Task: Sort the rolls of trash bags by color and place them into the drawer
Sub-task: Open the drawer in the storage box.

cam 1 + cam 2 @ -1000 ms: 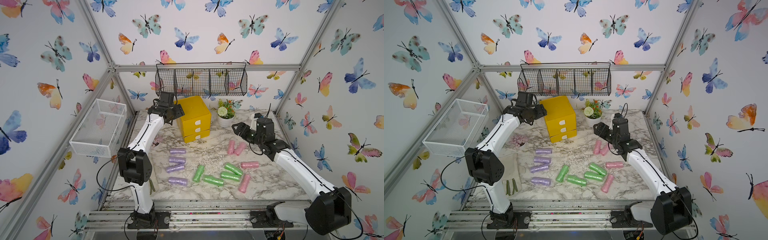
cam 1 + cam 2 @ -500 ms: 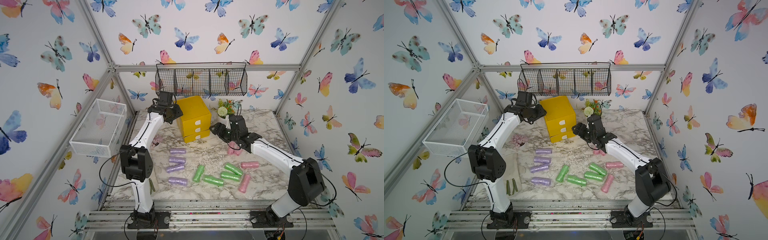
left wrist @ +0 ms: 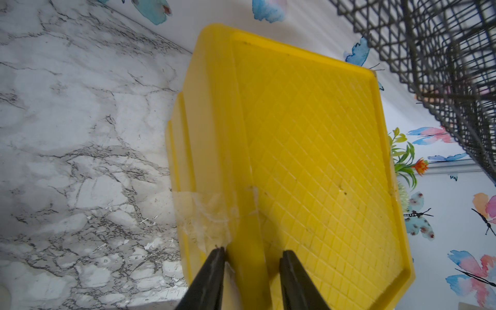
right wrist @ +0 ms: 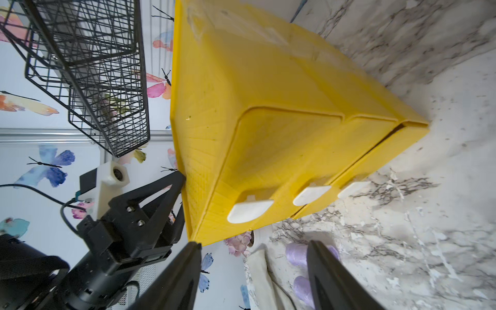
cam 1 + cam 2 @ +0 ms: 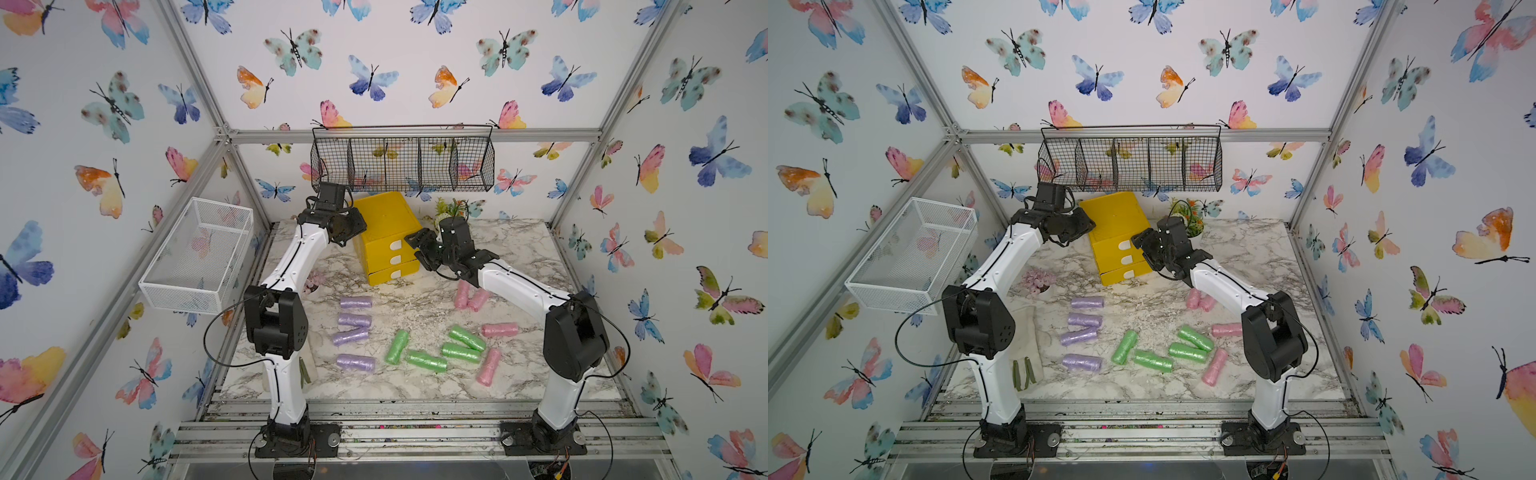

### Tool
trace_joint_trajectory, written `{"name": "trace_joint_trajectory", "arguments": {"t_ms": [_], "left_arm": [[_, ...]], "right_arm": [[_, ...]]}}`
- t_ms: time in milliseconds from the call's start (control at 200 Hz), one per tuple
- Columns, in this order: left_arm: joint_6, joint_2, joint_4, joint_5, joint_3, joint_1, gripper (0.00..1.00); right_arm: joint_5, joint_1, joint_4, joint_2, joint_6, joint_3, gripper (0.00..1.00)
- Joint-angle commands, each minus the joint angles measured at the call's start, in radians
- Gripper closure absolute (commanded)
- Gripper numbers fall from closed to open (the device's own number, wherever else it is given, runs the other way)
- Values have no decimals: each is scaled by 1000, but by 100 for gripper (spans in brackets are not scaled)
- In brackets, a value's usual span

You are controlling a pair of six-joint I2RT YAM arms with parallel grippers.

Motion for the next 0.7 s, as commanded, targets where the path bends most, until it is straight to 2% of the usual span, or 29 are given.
{"name": "trace_joint_trajectory", "arguments": {"t_ms": [0, 115, 285, 696], "left_arm": [[19, 38, -16, 12, 16, 3, 63], [24, 46, -23, 14, 24, 3, 65], [31, 59, -36, 18, 40, 2, 66], [36, 60, -37, 24, 32, -1, 67]], "right_arm": [[1, 18, -19, 35, 85, 40, 37], [-6, 30, -27, 62, 118, 80, 42], [17, 45, -66, 92, 137, 137, 44], [87, 51, -84, 119, 174, 158, 52]]}}
